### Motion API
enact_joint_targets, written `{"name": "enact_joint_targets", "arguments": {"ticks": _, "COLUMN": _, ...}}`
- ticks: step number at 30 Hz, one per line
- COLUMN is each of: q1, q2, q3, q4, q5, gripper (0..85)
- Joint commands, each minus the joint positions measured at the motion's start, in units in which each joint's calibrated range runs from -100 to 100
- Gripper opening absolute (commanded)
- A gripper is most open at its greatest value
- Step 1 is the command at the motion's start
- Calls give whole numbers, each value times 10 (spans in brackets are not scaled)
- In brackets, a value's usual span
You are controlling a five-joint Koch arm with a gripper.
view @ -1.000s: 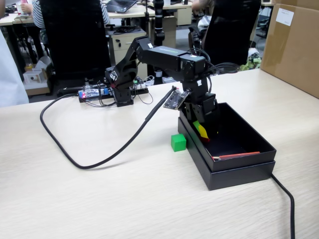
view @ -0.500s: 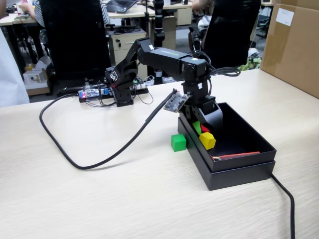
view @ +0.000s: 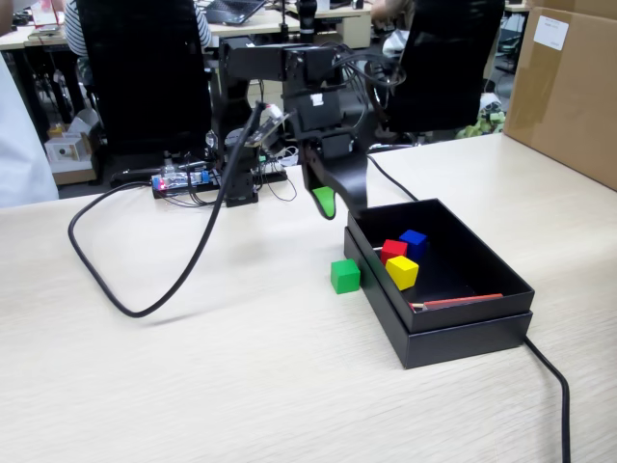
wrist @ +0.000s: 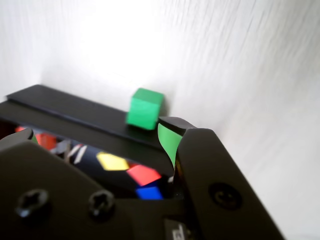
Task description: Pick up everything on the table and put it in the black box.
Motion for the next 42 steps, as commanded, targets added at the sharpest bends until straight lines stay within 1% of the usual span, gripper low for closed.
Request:
{"name": "enact_joint_targets", "arguments": {"ticks": 1, "q1": -9, "q2": -35, "q3": -22, "q4": -3, "q5": 1, "gripper": 493}}
{"name": "enact_joint_targets", "arguments": {"ticks": 6, "q1": -6, "q2": 33, "q3": -29, "q4": -2, "q5": 14, "gripper": 495}}
{"name": "enact_joint_targets", "arguments": {"ticks": 12, "q1": 4, "q2": 144, "q3": 18, "q4": -1, "q5": 31, "gripper": 495}}
{"name": "enact_joint_targets", "arguments": {"ticks": 18, "q1": 14, "q2": 219, "q3": 63, "q4": -2, "q5": 45, "gripper": 491}}
{"name": "enact_joint_targets", "arguments": {"ticks": 25, "q1": 24, "q2": 275, "q3": 68, "q4": -3, "q5": 57, "gripper": 472}}
{"name": "enact_joint_targets", "arguments": {"ticks": 30, "q1": 24, "q2": 286, "q3": 68, "q4": -2, "q5": 60, "gripper": 384}}
{"name": "enact_joint_targets", "arguments": {"ticks": 31, "q1": 23, "q2": 289, "q3": 73, "q4": -2, "q5": 62, "gripper": 311}}
{"name": "enact_joint_targets", "arguments": {"ticks": 32, "q1": 23, "q2": 289, "q3": 75, "q4": -2, "q5": 63, "gripper": 258}}
{"name": "enact_joint_targets", "arguments": {"ticks": 34, "q1": 21, "q2": 286, "q3": 81, "q4": -2, "q5": 66, "gripper": 156}}
{"name": "enact_joint_targets", "arguments": {"ticks": 35, "q1": 21, "q2": 285, "q3": 82, "q4": -2, "q5": 67, "gripper": 128}}
{"name": "enact_joint_targets", "arguments": {"ticks": 42, "q1": 13, "q2": 246, "q3": 80, "q4": -2, "q5": 65, "gripper": 126}}
